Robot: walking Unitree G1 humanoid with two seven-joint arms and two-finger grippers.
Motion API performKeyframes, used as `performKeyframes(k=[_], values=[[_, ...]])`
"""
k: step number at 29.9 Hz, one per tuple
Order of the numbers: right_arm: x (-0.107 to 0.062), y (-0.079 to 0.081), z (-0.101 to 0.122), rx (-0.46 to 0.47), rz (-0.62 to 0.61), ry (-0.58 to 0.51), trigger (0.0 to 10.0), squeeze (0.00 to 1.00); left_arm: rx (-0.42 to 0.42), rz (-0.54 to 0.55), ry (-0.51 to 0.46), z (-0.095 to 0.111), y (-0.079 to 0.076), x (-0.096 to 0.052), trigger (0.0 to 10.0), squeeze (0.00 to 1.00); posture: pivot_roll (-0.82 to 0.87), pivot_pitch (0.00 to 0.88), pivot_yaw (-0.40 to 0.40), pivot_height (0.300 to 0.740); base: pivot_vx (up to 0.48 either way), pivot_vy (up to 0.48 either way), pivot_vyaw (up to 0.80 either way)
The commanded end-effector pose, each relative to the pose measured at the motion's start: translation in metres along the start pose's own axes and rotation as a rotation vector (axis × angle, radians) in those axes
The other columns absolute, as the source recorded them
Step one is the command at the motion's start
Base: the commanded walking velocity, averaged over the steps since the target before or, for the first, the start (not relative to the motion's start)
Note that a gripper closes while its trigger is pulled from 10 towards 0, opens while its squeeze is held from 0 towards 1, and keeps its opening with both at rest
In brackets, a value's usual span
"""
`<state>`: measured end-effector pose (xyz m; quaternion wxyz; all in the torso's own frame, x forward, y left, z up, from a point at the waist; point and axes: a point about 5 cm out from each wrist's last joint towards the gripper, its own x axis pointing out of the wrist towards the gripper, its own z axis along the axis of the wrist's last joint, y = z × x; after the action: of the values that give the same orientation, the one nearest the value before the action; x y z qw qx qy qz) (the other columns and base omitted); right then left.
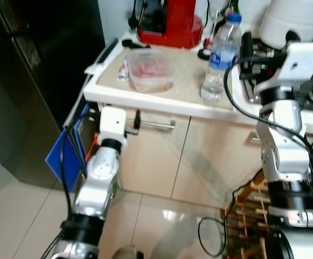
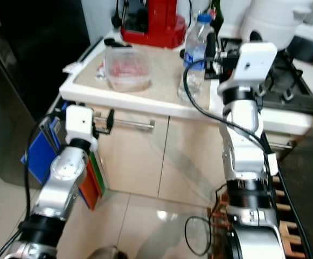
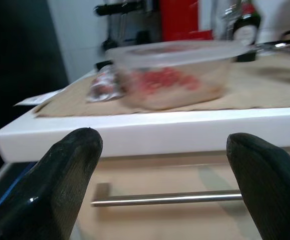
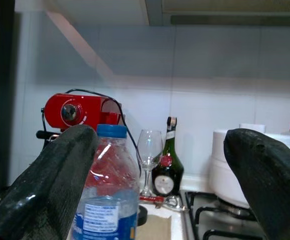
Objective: Restocking fridge
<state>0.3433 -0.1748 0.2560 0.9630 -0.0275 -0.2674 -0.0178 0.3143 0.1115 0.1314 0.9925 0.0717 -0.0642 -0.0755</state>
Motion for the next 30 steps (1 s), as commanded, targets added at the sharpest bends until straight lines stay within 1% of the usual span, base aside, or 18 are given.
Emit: performKeyframes(k=[1,2,5,8,9,10,17,20,22,23,26,27,30], values=[[0.006,0.004,0.003,0.019,0.001,-0.001,10.0,0.00,0.013,-0.001,-0.031,0.006,0.002,0.002,10.0,0.00,0.07,0.026,-0.001,0.732,0.000,0.000,0.00],[0.009,0.007,0.004,0.027,0.007,0.002,10.0,0.00,0.008,-0.002,-0.041,0.008,0.003,0.002,10.0,0.00,0.08,0.031,0.000,0.732,0.000,0.000,0.00],[0.020,0.017,0.007,0.066,0.012,0.003,10.0,0.00,-0.005,-0.001,-0.051,0.012,0.004,0.003,10.0,0.00,0.09,0.038,0.000,0.732,0.480,0.000,0.00],[0.028,0.024,0.011,0.092,0.015,-0.009,10.0,0.00,0.002,0.002,-0.051,0.012,0.004,0.002,10.0,0.00,0.09,0.042,0.000,0.732,0.477,0.000,0.00],[0.028,0.024,0.011,0.092,0.015,-0.009,10.0,0.00,0.002,0.002,-0.051,0.012,0.004,0.002,10.0,0.00,0.09,0.042,0.000,0.732,0.472,0.000,0.00],[0.032,0.028,0.015,0.098,0.021,-0.019,10.0,0.00,0.009,0.008,-0.056,0.013,0.004,0.001,10.0,0.00,0.10,0.045,-0.003,0.732,0.480,0.000,0.00],[0.041,0.035,0.025,0.110,0.041,-0.051,10.0,0.00,0.019,0.018,-0.066,0.013,0.004,0.000,10.0,0.00,0.10,0.047,-0.007,0.732,0.000,0.000,0.00],[0.050,0.041,0.034,0.137,0.059,-0.069,10.0,0.00,0.024,0.015,-0.064,0.013,0.002,0.000,10.0,0.00,0.10,0.044,-0.010,0.732,0.000,0.000,0.00],[0.052,0.042,0.034,0.142,0.061,-0.068,10.0,0.00,0.024,0.014,-0.063,0.013,0.001,0.001,10.0,0.00,0.10,0.044,-0.010,0.732,0.000,0.000,0.00],[0.058,0.044,0.037,0.145,0.066,-0.066,10.0,0.00,0.021,0.012,-0.064,0.013,0.000,0.001,10.0,0.00,0.10,0.045,-0.013,0.732,0.000,0.000,0.00],[0.065,0.045,0.041,0.142,0.069,-0.070,10.0,0.00,0.021,0.010,-0.066,0.013,-0.001,0.000,10.0,0.00,0.10,0.045,-0.014,0.732,0.000,0.000,0.00],[0.065,0.045,0.041,0.142,0.069,-0.070,10.0,0.00,0.021,0.010,-0.066,0.013,-0.001,0.000,10.0,0.00,0.10,0.045,-0.014,0.732,0.000,0.000,0.00],[0.074,0.045,0.048,0.135,0.062,-0.077,10.0,0.00,0.020,0.012,-0.066,0.013,0.000,-0.001,10.0,0.00,0.11,0.049,-0.017,0.732,0.000,0.000,0.00]])
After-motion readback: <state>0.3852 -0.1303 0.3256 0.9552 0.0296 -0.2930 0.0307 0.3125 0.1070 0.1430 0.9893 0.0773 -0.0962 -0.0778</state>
